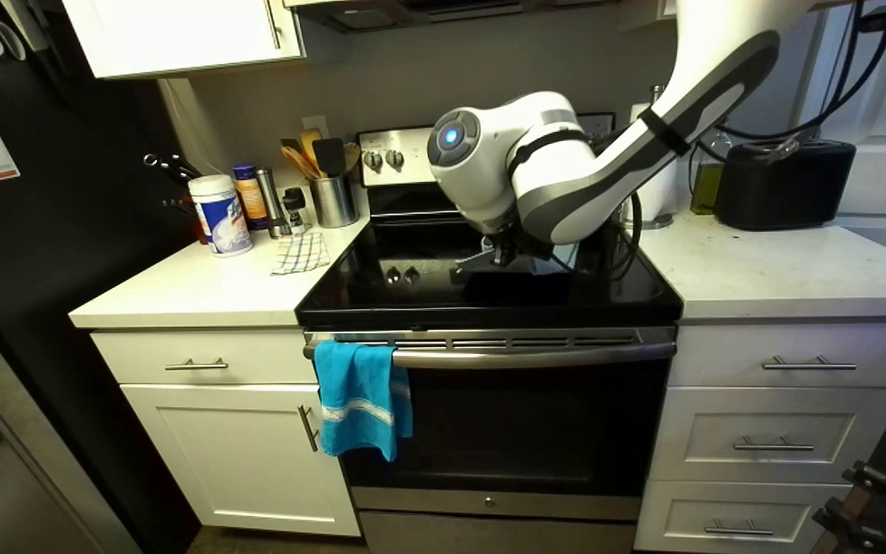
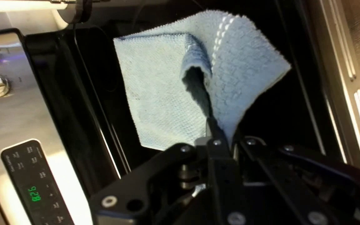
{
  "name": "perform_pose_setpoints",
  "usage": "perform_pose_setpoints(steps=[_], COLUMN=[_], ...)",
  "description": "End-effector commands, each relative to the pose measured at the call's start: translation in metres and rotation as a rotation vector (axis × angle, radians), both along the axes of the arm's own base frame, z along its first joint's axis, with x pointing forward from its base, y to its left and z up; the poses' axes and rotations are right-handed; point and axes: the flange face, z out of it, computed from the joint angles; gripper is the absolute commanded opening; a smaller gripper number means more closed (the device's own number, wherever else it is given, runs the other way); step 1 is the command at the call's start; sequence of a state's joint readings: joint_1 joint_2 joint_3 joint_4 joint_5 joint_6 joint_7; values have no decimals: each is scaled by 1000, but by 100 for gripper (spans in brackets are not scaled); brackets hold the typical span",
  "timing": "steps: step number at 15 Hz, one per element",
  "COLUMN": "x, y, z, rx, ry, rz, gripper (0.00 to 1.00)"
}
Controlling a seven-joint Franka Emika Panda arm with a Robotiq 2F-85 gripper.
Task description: Move the light blue towel from the stove top to the oven handle
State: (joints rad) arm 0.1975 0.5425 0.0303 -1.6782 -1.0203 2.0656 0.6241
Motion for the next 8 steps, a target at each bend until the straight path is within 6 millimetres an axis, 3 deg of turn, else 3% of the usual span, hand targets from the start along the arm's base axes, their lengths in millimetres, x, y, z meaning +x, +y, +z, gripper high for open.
perform_pose_setpoints(steps=[1,8], x=[-23,-43], y=[-28,-74], z=[53,142], rx=[42,82], ry=[-6,-89], rz=[-34,-95], gripper=[2,2])
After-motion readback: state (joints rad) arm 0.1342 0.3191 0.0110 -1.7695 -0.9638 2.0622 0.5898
